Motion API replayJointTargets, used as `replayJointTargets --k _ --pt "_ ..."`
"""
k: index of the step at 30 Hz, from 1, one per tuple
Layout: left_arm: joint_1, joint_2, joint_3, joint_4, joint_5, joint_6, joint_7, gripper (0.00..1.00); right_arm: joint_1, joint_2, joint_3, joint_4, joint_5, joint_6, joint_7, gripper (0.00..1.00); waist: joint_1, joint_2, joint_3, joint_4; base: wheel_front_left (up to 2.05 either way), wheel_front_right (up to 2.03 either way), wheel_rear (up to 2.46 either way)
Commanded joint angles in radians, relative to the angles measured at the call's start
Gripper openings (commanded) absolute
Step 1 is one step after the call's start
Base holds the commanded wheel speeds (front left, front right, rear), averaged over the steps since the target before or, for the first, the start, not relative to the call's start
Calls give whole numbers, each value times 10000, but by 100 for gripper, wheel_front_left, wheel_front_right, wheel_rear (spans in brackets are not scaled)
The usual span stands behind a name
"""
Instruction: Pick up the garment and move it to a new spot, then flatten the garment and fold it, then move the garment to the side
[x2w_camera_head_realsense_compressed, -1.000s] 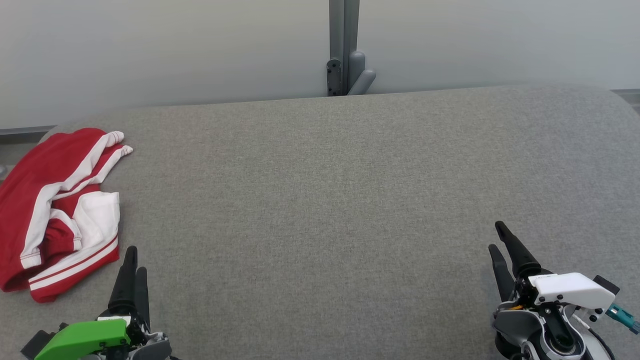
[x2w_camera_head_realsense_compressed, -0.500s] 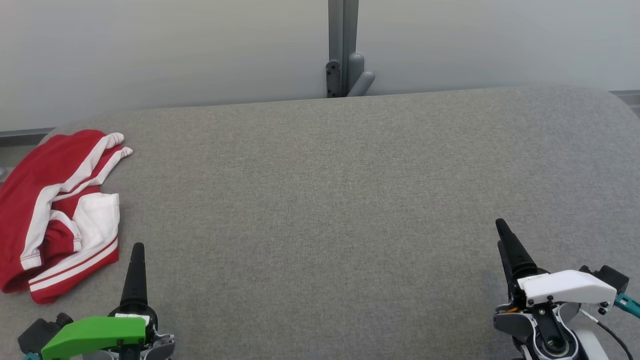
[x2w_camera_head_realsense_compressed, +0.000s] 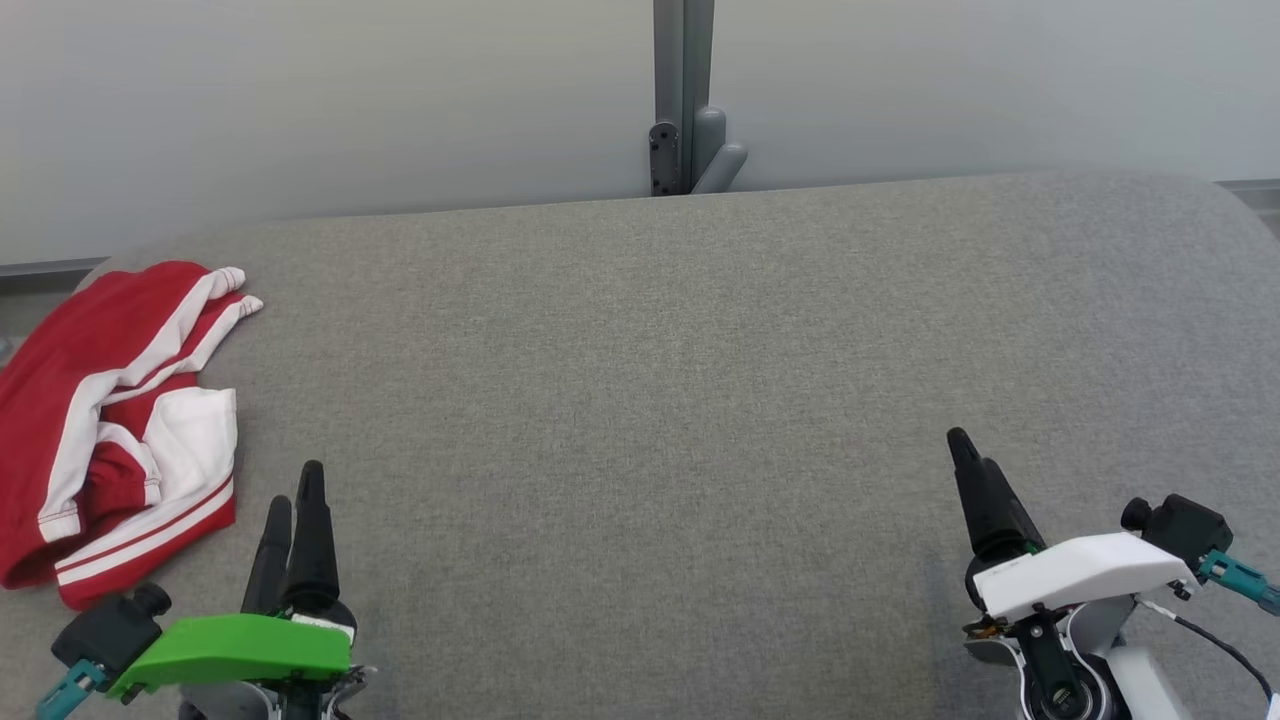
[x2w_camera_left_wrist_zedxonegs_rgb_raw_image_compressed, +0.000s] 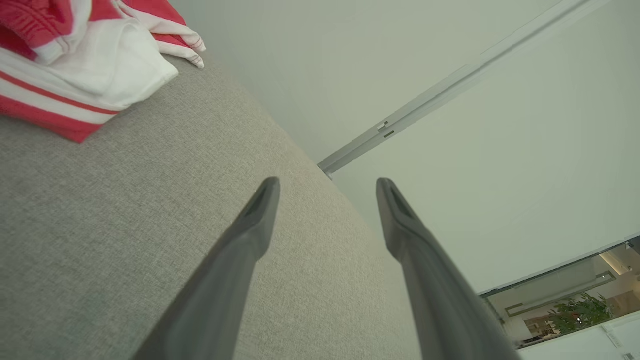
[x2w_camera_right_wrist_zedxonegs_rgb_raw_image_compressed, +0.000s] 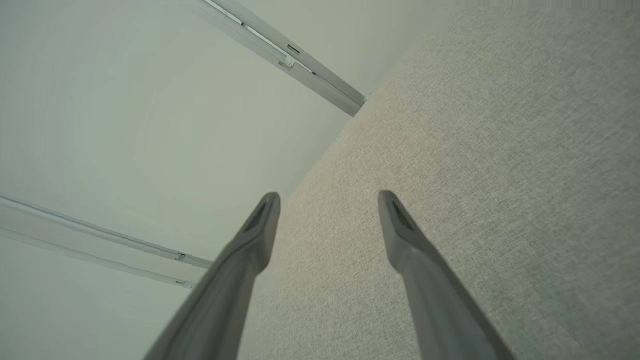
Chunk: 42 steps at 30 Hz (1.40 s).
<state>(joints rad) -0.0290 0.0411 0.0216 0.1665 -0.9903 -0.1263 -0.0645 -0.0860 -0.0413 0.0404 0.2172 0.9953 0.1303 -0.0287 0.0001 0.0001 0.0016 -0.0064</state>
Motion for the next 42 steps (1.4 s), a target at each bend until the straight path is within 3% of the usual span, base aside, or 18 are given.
replayJointTargets --k 1,8,22,42 --pt "-19 63 -51 -189 333 0 -86 100 -30 -58 61 -219 -303 2 -109 100 -1 -1 2 0 0 0 0" --pt "2 70 -436 -404 1782 194 -304 100 14 -65 400 -523 -1495 3 -364 100 -1 -1 20 -15 0 0 0" --pt "93 83 -887 -651 3695 236 -703 100 174 -76 580 -836 -3658 4 -830 100 -1 -1 5 -70 0 0 0" --pt "167 100 -1241 -924 5566 335 -1159 100 405 -89 676 -1184 -5613 4 -1376 100 -1 -1 -45 -151 0 0 0"
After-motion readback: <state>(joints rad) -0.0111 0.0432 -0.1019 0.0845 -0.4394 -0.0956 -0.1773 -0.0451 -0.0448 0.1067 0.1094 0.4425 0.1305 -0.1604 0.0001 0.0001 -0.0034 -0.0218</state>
